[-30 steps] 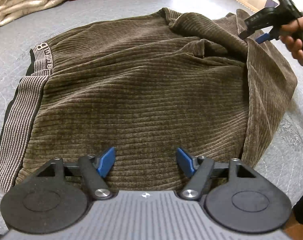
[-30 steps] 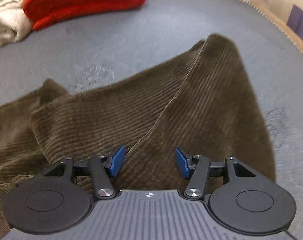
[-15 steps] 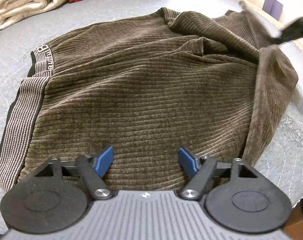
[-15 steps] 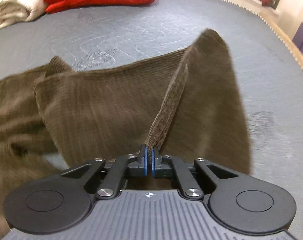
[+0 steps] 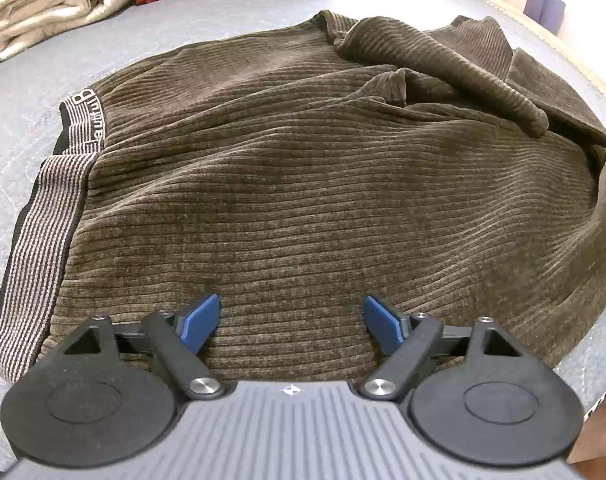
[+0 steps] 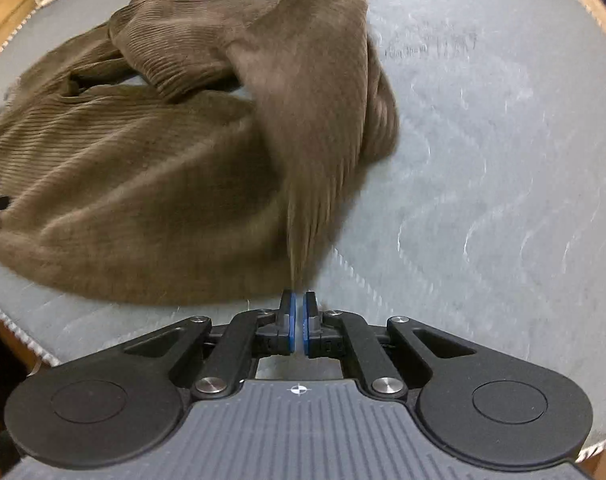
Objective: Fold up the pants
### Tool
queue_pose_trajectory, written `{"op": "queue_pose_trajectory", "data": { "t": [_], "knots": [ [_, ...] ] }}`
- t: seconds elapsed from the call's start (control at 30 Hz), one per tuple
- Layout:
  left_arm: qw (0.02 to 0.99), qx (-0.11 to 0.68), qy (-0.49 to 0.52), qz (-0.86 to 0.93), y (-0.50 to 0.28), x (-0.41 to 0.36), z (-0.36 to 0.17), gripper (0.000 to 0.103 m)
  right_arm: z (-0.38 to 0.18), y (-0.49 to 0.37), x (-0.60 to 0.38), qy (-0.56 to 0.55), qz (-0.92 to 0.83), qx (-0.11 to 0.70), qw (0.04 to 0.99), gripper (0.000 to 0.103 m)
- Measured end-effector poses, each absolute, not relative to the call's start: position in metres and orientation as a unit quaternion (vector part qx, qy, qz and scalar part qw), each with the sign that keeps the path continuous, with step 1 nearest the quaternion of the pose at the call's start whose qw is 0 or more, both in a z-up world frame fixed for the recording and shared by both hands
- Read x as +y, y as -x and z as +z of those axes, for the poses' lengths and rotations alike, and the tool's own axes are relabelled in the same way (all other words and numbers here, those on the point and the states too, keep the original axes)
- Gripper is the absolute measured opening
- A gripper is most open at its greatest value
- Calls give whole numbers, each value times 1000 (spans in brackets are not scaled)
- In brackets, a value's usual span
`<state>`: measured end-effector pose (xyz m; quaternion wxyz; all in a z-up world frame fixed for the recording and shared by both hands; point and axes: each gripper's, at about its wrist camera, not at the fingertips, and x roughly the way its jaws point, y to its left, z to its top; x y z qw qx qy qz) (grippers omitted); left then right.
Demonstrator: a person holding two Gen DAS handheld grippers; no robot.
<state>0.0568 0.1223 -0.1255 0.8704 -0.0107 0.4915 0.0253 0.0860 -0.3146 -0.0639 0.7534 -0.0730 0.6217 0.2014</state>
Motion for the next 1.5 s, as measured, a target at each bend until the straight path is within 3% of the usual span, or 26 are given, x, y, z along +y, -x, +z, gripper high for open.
{"op": "queue_pose_trajectory", "data": {
  "t": [0.13,0.2,0.27,0.3,0.37,0.6,0.73,0.8,0.83,1.17,1.37,1.5],
  "knots": [
    [873,487,8,26,-56,121,-127,86,-43,-104,-333,46,165,583,794,4],
    [874,485,8,27,-55,121,-127,87,-25,-124,-342,2,132,537,833,10],
    [875,483,8,28,-55,120,-128,87,-14,-138,-333,-2,111,491,864,31],
    [876,482,8,29,-55,120,-128,88,-12,-146,-324,3,116,477,871,35],
    [877,480,7,29,-54,120,-128,88,-13,-157,-290,54,144,457,876,42],
    [877,480,8,25,-55,122,-129,89,-64,-177,-163,274,244,450,814,45],
    [877,479,7,24,-55,121,-129,89,-94,-183,-145,359,233,472,770,41],
    [877,479,7,25,-55,121,-129,90,-97,-190,-146,351,229,481,770,14],
    [877,479,7,26,-55,120,-129,90,-93,-195,-152,330,225,487,777,7],
    [877,479,8,27,-57,117,-132,96,-8,-181,-322,3,8,416,909,6],
    [874,486,16,27,-59,119,-132,97,-51,-121,-469,-134,-158,511,834,3],
    [873,486,14,31,-59,117,-132,97,-72,-94,-509,-139,-229,549,792,0]
  ]
}}
